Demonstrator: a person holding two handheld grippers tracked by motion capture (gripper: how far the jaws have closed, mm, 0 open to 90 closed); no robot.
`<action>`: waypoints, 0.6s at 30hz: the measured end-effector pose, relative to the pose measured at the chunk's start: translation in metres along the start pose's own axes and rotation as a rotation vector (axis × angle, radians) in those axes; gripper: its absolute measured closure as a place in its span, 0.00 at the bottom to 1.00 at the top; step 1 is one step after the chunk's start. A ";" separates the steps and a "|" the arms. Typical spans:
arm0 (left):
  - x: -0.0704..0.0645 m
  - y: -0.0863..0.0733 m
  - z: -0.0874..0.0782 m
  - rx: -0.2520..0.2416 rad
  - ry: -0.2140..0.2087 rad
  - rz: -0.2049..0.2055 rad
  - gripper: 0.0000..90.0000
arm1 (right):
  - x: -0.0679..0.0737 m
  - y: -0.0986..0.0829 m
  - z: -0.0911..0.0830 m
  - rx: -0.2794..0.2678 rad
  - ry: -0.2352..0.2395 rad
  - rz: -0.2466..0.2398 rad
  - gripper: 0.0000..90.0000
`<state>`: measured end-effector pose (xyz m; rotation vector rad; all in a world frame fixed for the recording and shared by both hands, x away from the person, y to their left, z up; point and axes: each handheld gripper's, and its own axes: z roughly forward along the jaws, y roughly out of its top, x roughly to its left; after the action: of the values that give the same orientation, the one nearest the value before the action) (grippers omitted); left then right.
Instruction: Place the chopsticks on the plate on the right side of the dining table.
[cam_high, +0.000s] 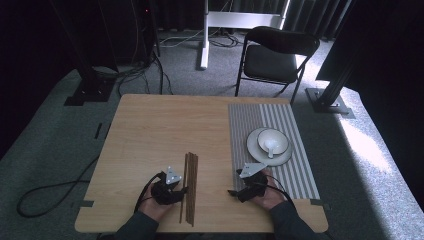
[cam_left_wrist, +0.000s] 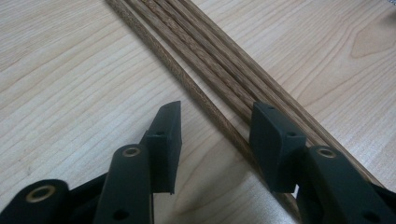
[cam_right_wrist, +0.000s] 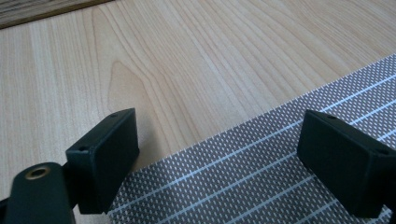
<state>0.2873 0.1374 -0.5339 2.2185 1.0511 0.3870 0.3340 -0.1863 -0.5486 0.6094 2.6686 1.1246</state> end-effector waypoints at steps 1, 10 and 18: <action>0.000 0.000 0.000 0.000 0.000 -0.002 0.63 | 0.000 0.000 0.000 0.000 0.000 0.000 0.13; 0.004 0.000 -0.001 0.005 0.006 -0.020 0.71 | 0.000 0.000 0.000 0.000 -0.001 -0.001 0.13; 0.009 0.001 -0.001 0.011 0.021 -0.036 0.76 | 0.004 0.000 -0.001 0.004 0.001 -0.004 0.16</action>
<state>0.2932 0.1447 -0.5322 2.2067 1.1059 0.3905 0.3299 -0.1853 -0.5476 0.6044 2.6717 1.1195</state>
